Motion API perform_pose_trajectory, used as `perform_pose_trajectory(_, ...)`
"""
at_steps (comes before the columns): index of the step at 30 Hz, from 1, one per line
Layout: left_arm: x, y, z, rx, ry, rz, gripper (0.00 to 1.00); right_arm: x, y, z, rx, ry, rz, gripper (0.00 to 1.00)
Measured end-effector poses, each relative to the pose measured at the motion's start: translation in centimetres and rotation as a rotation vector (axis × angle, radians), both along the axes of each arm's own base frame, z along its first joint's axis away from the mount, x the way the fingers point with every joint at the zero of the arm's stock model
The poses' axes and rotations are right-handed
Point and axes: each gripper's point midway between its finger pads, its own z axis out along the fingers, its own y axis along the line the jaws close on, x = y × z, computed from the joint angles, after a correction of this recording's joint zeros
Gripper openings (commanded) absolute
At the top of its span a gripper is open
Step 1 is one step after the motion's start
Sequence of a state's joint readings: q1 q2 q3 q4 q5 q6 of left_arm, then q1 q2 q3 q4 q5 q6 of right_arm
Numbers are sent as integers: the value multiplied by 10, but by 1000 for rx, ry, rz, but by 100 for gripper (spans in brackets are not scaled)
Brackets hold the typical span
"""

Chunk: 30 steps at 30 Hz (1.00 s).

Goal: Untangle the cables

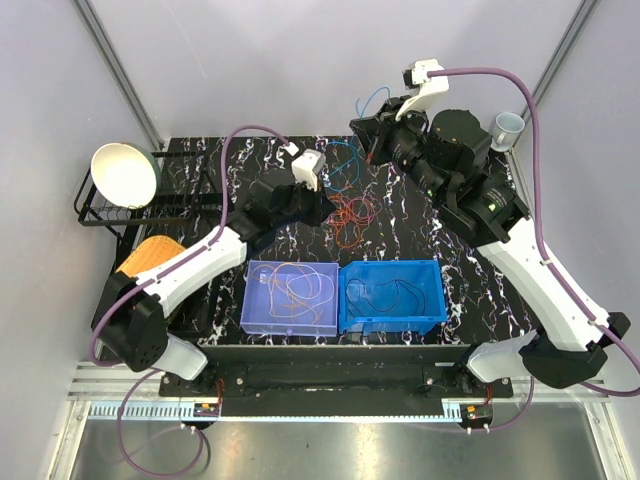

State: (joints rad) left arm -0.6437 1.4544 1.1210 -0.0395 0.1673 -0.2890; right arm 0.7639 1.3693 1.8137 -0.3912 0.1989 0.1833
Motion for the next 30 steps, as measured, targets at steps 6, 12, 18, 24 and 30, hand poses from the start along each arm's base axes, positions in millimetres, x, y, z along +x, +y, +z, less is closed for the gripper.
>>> perform_pose_trajectory(6,4,-1,7,10,-37,22,77,2,-2,0,-1,-1,-7,0)
perform_pose_trajectory(12,0,11,-4,52,-46,60,99,6,-7,0,-3,-2,-23,0)
perform_pose_trajectory(18,-6,15,-2,84,-92,50,99,7,-8,0,-3,-1,-25,0)
perform_pose_trajectory(24,-5,7,8,93,-167,24,95,6,-8,0,4,3,-19,0)
perform_pose_trajectory(30,14,-5,15,92,-216,80,64,6,-8,-1,4,6,-19,0)
